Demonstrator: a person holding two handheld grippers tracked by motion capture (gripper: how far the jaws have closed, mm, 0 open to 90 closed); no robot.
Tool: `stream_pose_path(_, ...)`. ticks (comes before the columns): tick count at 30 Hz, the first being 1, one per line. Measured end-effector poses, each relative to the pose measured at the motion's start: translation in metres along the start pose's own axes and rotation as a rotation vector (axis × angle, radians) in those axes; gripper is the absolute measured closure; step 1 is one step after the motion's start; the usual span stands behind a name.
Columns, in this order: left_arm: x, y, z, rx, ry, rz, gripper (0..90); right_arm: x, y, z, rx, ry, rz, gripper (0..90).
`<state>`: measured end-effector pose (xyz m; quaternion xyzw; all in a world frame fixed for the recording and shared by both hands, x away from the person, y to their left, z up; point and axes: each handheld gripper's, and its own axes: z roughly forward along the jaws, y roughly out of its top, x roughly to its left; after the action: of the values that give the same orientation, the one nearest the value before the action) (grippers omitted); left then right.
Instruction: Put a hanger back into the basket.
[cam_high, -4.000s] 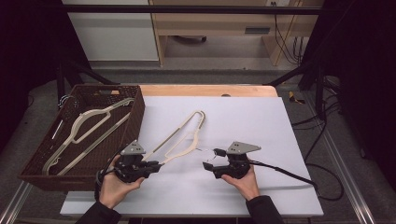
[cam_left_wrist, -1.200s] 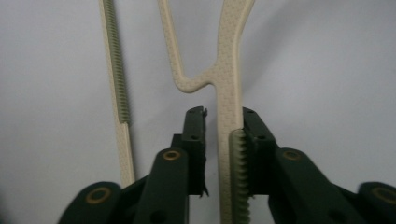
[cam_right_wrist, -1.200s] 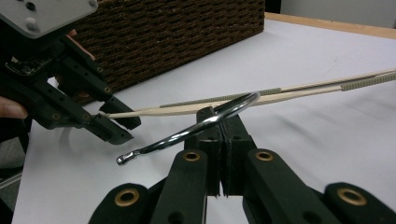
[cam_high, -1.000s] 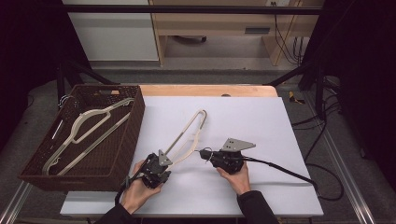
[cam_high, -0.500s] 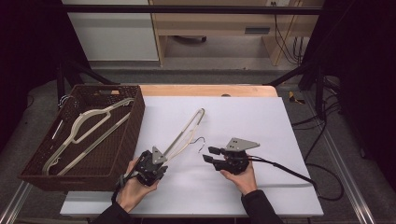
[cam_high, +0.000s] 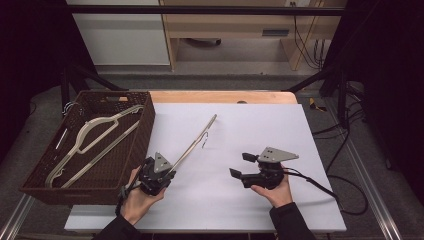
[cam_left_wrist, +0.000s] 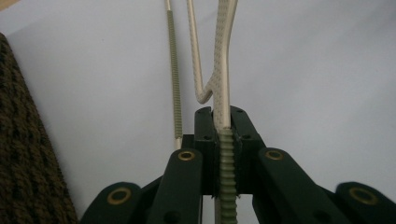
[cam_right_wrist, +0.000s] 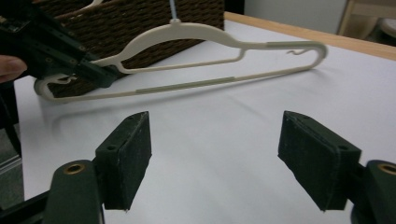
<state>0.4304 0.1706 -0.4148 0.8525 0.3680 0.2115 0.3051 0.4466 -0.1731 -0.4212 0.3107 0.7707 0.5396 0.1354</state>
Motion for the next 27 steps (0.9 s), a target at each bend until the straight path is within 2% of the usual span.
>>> stream_pose_path(4, 0.005, 0.001, -0.006, -0.024, 0.012, -0.004, 85.0, -0.009, 0.000, -0.014, -0.022, -0.020, 0.035, 22.0)
stream_pose_path(7, 0.008, 0.001, -0.010, -0.043, 0.002, -0.017, 85.2, -0.015, -0.001, -0.024, -0.032, -0.043, 0.050, 20.3)
stream_pose_path(10, 0.009, 0.001, -0.013, -0.082, 0.002, -0.032, 85.3, -0.018, -0.002, -0.032, -0.039, -0.053, 0.060, 19.3)
stream_pose_path(12, 0.010, 0.001, -0.015, -0.083, -0.003, -0.032, 85.4, -0.019, -0.003, -0.036, -0.037, -0.061, 0.064, 18.6)
stream_pose_path(14, 0.010, 0.002, -0.020, -0.109, -0.004, -0.032, 85.4, -0.021, -0.005, -0.040, -0.038, -0.076, 0.066, 18.4)
stream_pose_path(17, 0.011, 0.003, -0.028, -0.137, -0.028, -0.042, 85.5, -0.022, -0.005, -0.045, -0.043, -0.084, 0.068, 18.2)
stream_pose_path(18, 0.012, 0.003, -0.032, -0.166, -0.036, -0.055, 85.5, -0.022, -0.005, -0.046, -0.044, -0.081, 0.069, 18.0)
stream_pose_path(20, 0.013, 0.004, -0.038, -0.173, -0.046, -0.054, 85.5, -0.022, -0.005, -0.049, -0.049, -0.085, 0.073, 17.8)
stream_pose_path(27, 0.016, 0.009, -0.065, -0.268, -0.072, -0.068, 85.5, -0.024, -0.005, -0.056, -0.059, -0.098, 0.074, 17.5)
